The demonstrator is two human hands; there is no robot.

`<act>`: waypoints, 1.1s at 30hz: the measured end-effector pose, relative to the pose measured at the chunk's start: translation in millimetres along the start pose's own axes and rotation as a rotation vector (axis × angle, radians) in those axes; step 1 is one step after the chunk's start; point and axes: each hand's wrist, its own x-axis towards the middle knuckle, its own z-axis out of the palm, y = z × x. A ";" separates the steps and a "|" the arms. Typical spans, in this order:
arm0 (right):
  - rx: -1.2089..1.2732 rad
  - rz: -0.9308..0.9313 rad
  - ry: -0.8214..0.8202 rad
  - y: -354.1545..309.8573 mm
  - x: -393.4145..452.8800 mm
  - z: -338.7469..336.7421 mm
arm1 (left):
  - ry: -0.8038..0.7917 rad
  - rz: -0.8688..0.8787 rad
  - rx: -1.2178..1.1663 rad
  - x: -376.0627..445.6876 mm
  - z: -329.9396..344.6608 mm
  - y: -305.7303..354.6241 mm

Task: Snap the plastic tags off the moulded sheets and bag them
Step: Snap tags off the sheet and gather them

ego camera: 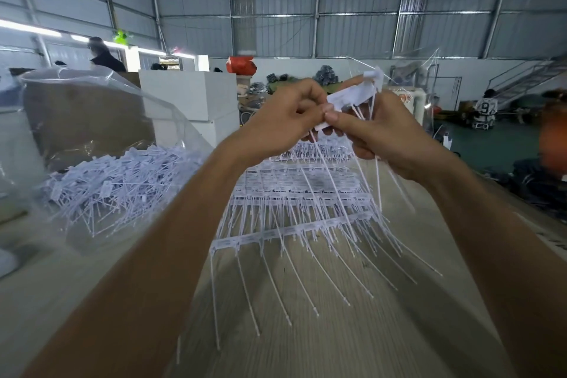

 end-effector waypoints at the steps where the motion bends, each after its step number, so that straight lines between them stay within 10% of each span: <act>1: -0.012 -0.005 -0.013 0.1 -0.3 -1.4 | 0.019 -0.012 -0.014 0.8 -0.7 -0.2; 13: 0.139 0.057 0.028 0.9 1.0 5.1 | 0.100 -0.022 0.234 4.9 -6.1 2.8; 25: -0.143 -0.146 -0.036 -9.8 -2.9 6.7 | -0.043 -0.271 -0.299 3.6 -13.6 4.1; 33: 0.156 0.053 -0.007 -5.5 1.1 23.1 | 0.150 -0.103 0.090 6.0 -9.9 2.0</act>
